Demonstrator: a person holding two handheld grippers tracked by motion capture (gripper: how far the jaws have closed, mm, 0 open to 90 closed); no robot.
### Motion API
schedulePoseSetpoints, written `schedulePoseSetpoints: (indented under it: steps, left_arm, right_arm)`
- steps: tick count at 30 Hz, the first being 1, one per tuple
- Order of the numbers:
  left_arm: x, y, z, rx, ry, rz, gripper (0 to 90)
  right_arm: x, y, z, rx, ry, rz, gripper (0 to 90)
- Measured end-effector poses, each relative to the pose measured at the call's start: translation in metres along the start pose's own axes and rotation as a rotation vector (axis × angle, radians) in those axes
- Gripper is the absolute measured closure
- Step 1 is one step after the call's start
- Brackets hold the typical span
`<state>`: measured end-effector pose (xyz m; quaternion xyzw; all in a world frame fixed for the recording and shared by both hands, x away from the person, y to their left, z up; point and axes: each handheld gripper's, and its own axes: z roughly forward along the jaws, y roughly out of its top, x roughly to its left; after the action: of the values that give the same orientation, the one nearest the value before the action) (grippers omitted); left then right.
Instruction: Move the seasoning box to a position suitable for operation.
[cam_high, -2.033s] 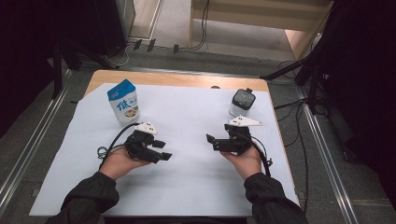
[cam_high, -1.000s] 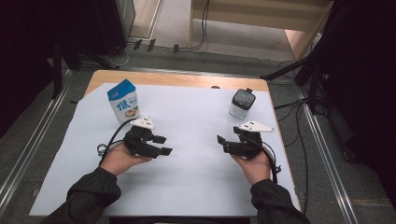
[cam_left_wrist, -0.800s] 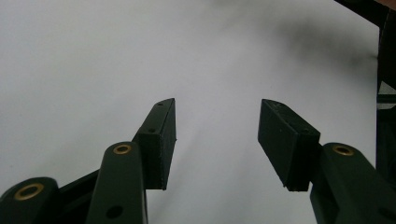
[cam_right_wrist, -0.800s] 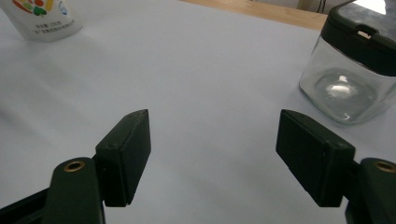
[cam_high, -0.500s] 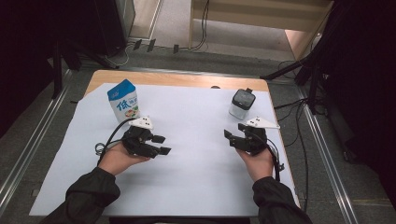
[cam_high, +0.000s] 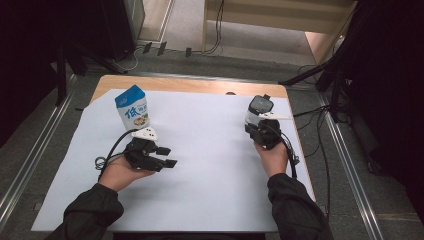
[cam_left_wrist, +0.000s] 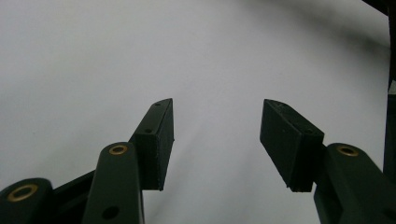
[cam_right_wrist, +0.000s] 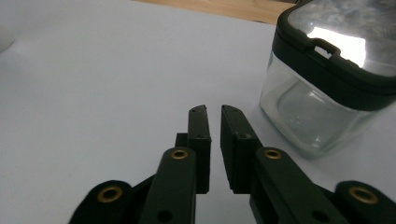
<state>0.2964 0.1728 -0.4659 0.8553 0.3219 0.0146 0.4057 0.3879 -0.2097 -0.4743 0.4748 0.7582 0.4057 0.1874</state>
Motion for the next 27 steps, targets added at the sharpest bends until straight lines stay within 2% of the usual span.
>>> schedulePoseSetpoints:
  steps: [4, 11, 20, 27]
  left_arm:
    - [0.000, -0.004, -0.003, -0.012, 0.005, -0.009, 46.2]
    - [-0.002, -0.011, -0.009, -0.014, 0.025, -0.021, 46.2]
    - [-0.004, -0.020, -0.015, -0.010, 0.042, -0.036, 46.3]
    - [-0.005, -0.025, -0.018, -0.008, 0.049, -0.039, 46.3]
  right_arm:
    - [-0.001, 0.006, 0.009, 0.003, -0.011, 0.008, 90.0]
    - [-0.007, 0.024, 0.031, 0.003, -0.017, 0.021, 90.0]
    - [-0.008, 0.042, 0.044, -0.014, -0.030, 0.033, 90.0]
    - [-0.008, 0.051, 0.060, -0.016, -0.066, 0.038, 90.0]
